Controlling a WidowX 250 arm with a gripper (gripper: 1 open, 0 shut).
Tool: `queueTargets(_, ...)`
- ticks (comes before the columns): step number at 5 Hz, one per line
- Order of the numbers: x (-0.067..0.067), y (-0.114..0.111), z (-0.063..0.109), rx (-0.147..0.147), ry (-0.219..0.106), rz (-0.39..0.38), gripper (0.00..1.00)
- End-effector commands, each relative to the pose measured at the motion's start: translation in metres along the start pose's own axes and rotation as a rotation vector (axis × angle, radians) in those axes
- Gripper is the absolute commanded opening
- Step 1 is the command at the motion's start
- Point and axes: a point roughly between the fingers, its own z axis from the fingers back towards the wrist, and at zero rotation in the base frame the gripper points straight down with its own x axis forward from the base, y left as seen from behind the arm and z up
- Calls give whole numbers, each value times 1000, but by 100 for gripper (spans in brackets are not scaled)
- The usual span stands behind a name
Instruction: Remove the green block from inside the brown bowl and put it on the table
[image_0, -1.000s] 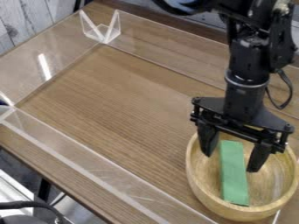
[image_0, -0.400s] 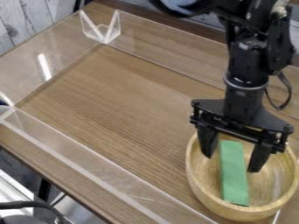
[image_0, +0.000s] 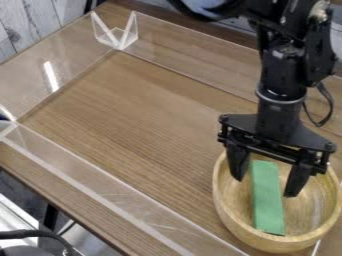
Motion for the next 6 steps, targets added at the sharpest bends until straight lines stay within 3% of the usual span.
queueTargets(1, 4, -3, 15, -30, -57, 2, 100)
queueTargets(4, 7, -3, 10, -26, -58, 11, 100)
queueTargets(5, 8, -2, 7, -24, -57, 16, 0)
queueTargets(6, 9, -1, 13, -30, -65, 17, 0)
